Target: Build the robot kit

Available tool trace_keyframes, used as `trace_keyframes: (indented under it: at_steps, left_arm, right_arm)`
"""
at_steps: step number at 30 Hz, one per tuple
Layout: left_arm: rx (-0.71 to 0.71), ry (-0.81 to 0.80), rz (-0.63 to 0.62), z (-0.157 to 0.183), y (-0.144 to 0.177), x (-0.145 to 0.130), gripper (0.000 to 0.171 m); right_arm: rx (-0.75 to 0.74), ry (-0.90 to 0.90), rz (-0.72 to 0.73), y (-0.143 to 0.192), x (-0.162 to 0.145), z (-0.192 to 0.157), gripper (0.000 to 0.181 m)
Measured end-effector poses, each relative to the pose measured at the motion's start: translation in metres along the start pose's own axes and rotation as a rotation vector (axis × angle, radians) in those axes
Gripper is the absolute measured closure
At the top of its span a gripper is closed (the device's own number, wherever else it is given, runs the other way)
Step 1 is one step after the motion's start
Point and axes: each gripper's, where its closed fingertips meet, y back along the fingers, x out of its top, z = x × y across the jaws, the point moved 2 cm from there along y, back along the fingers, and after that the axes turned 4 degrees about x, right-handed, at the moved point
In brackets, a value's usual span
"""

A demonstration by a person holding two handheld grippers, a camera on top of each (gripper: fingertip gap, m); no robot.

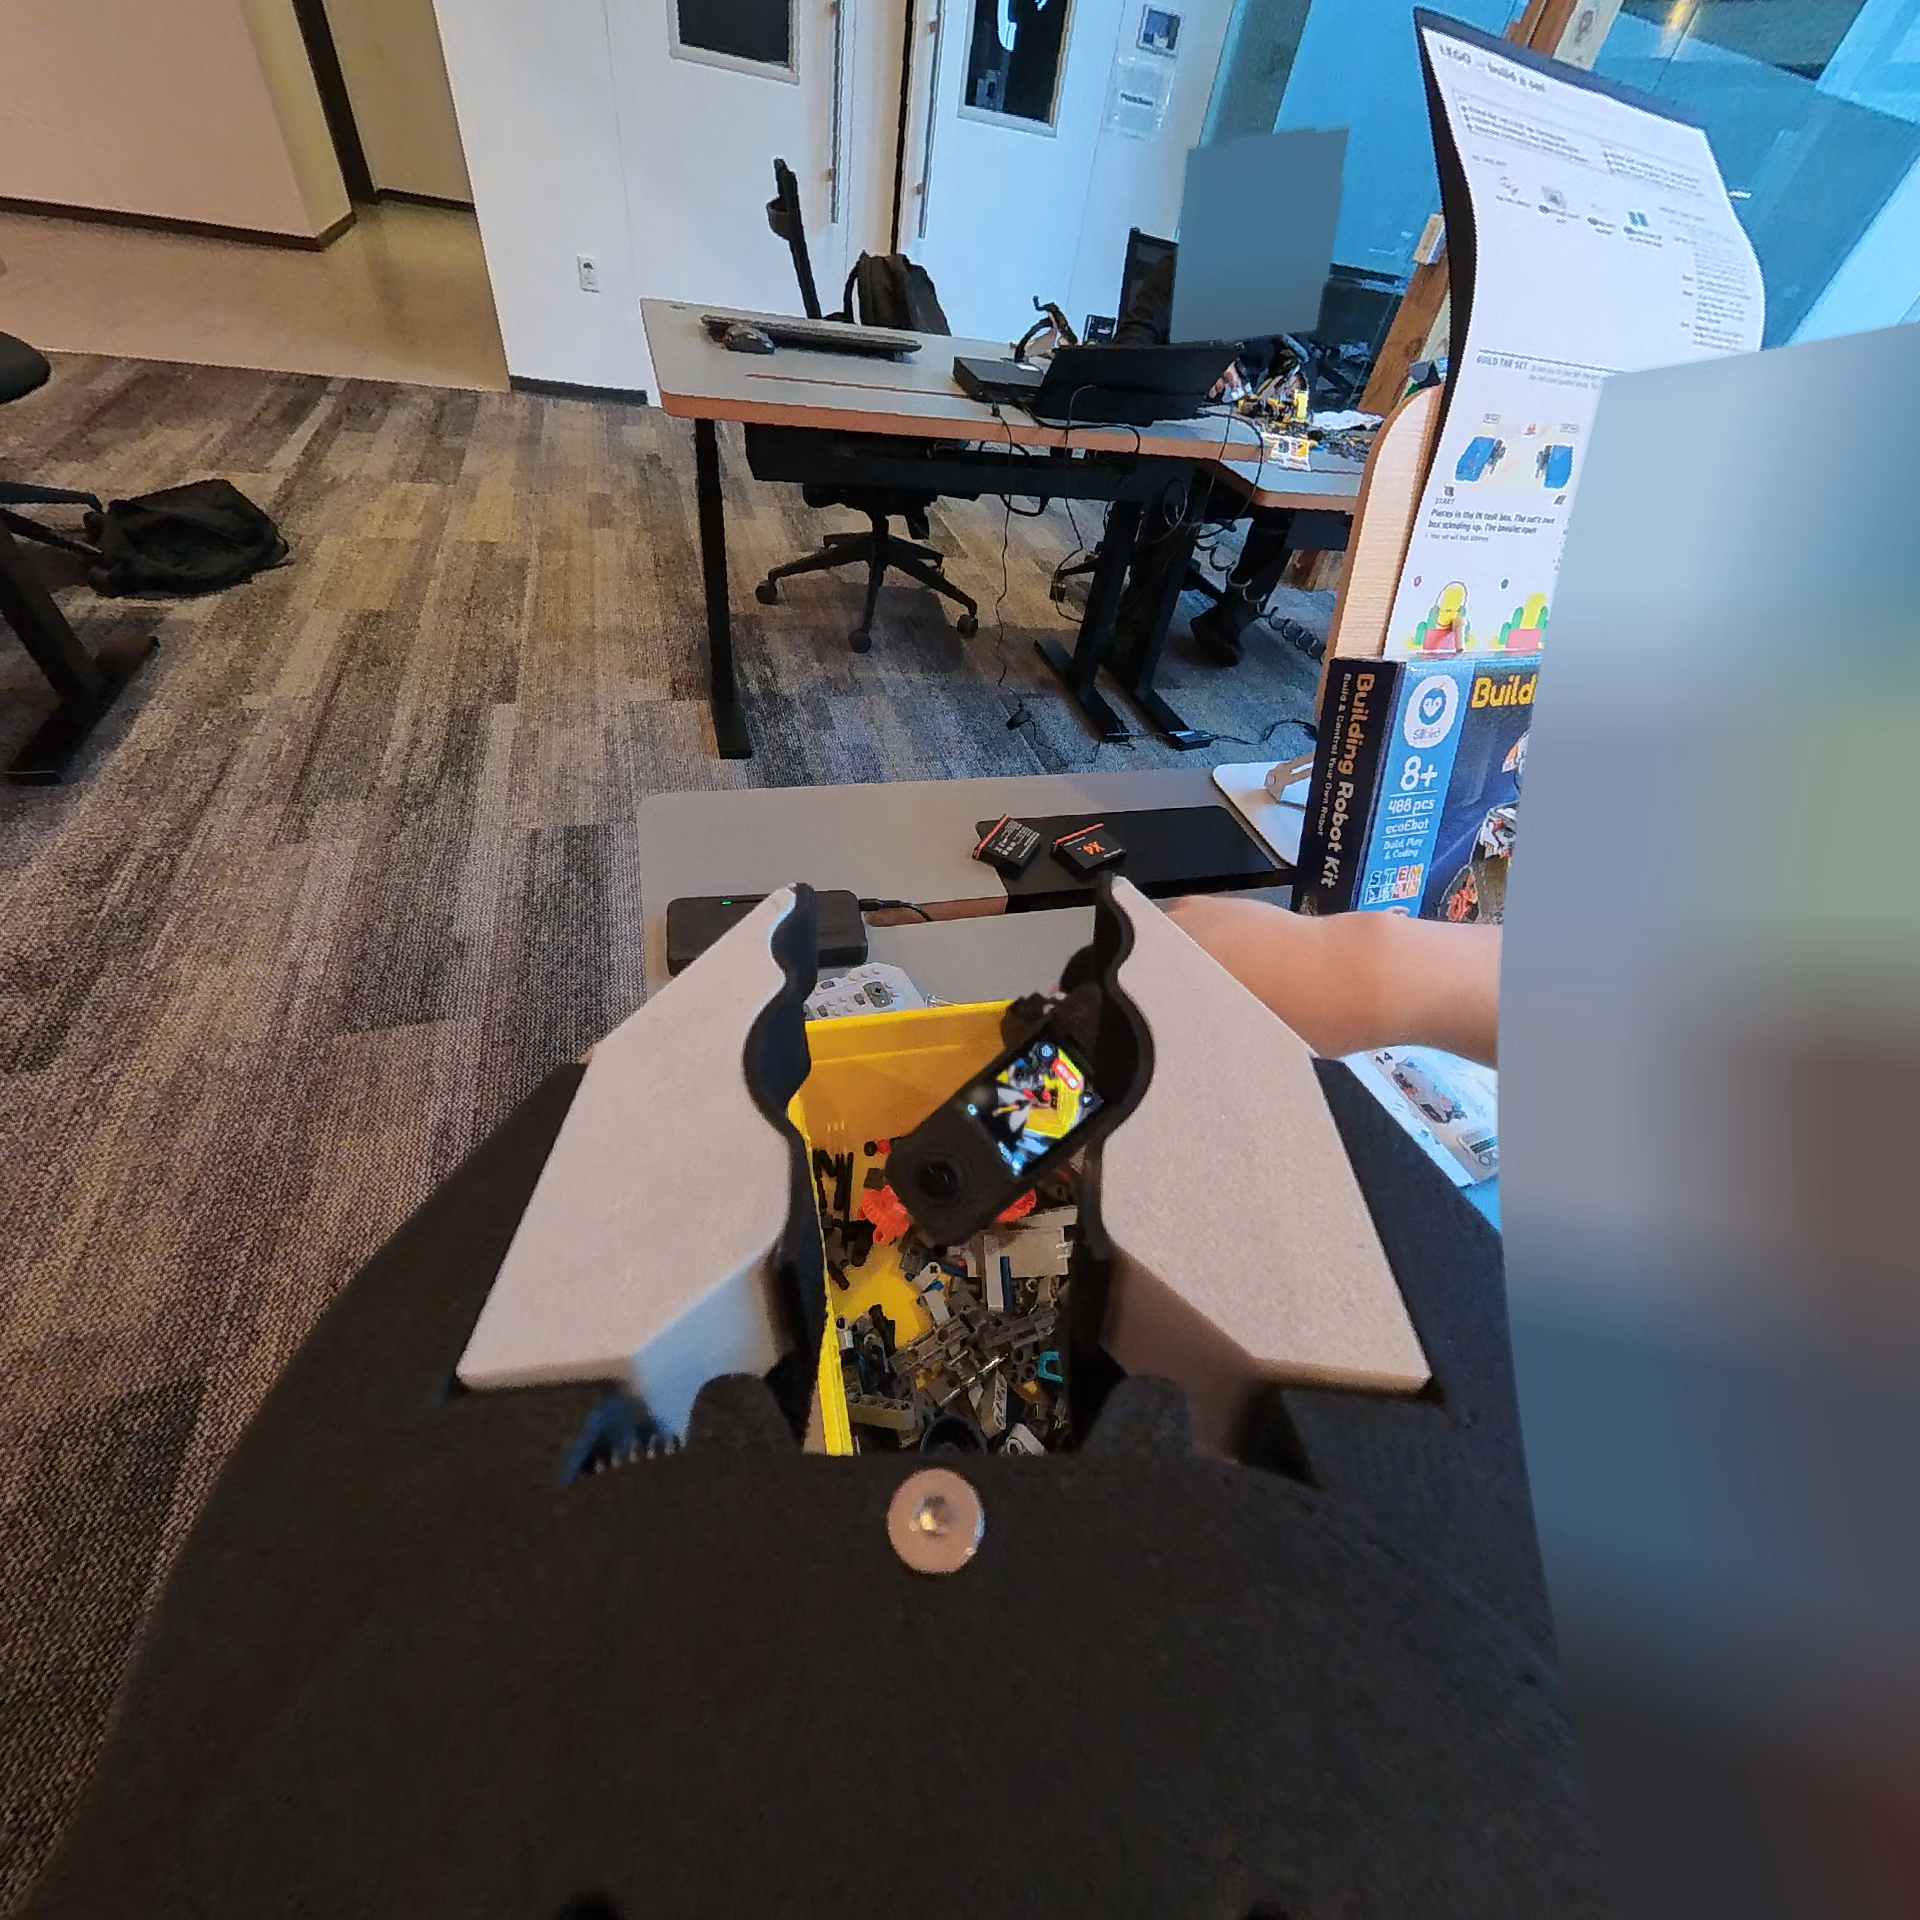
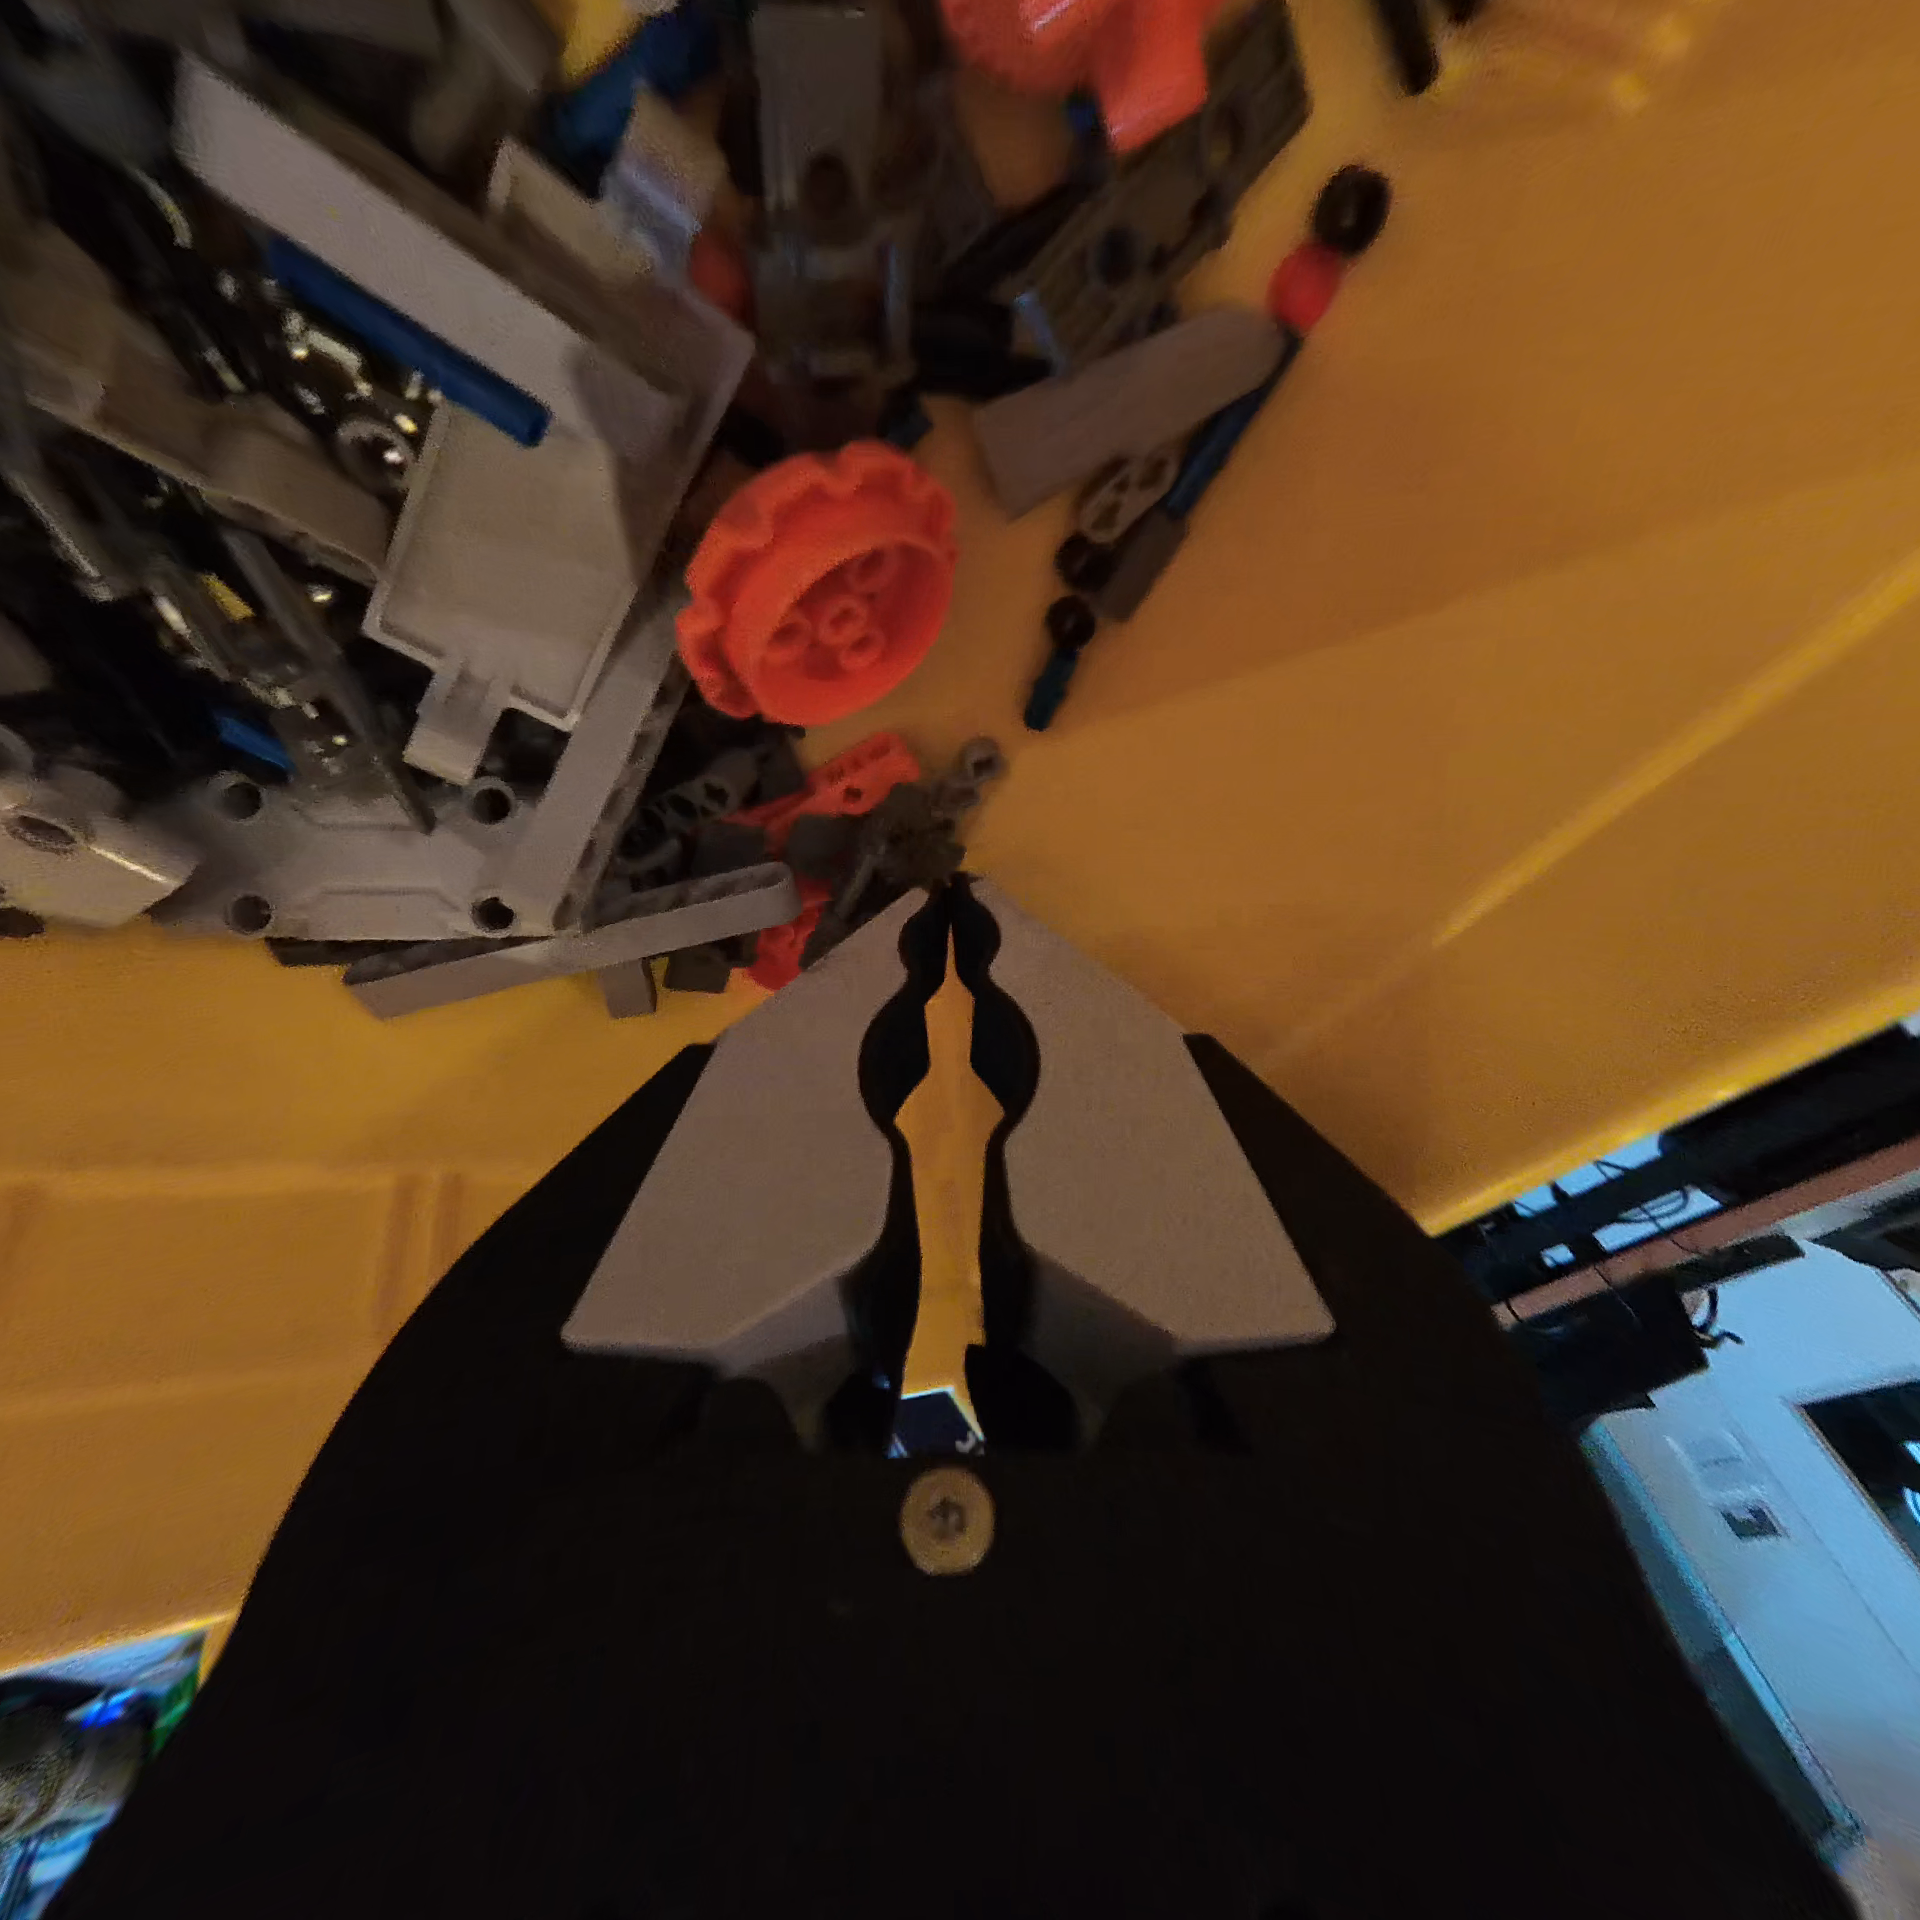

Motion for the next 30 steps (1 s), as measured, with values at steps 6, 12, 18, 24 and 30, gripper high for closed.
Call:
trace_keyframes:
  at_steps: [6, 12, 18, 24, 30]
  left_arm:
    - [-0.002, 0.003, -0.001, -0.001, 0.0, 0.0, 0.121]
    - [-0.001, 0.002, 0.002, 0.001, -0.001, 0.0, 0.121]
    - [0.0, 0.0, -0.002, -0.001, -0.002, 0.001, 0.122]
    - [-0.002, 0.002, 0.002, 0.0, -0.001, 0.002, 0.121]
    - [-0.006, 0.005, 0.017, 0.0, -0.002, 0.005, 0.122]
  right_arm:
    - [0.174, -0.058, 0.145, 0.011, 0.012, -0.013, 0.181]
    - [0.032, -0.089, 0.317, 0.033, 0.026, 0.019, 0.181]
    - [0.004, 0.024, 0.293, 0.026, 0.036, 0.015, 0.173]
    - [-0.101, 0.16, 0.215, 0.015, 0.037, 0.014, 0.177]
    - [-0.063, 0.144, 0.509, 0.072, 0.017, 0.008, 0.173]
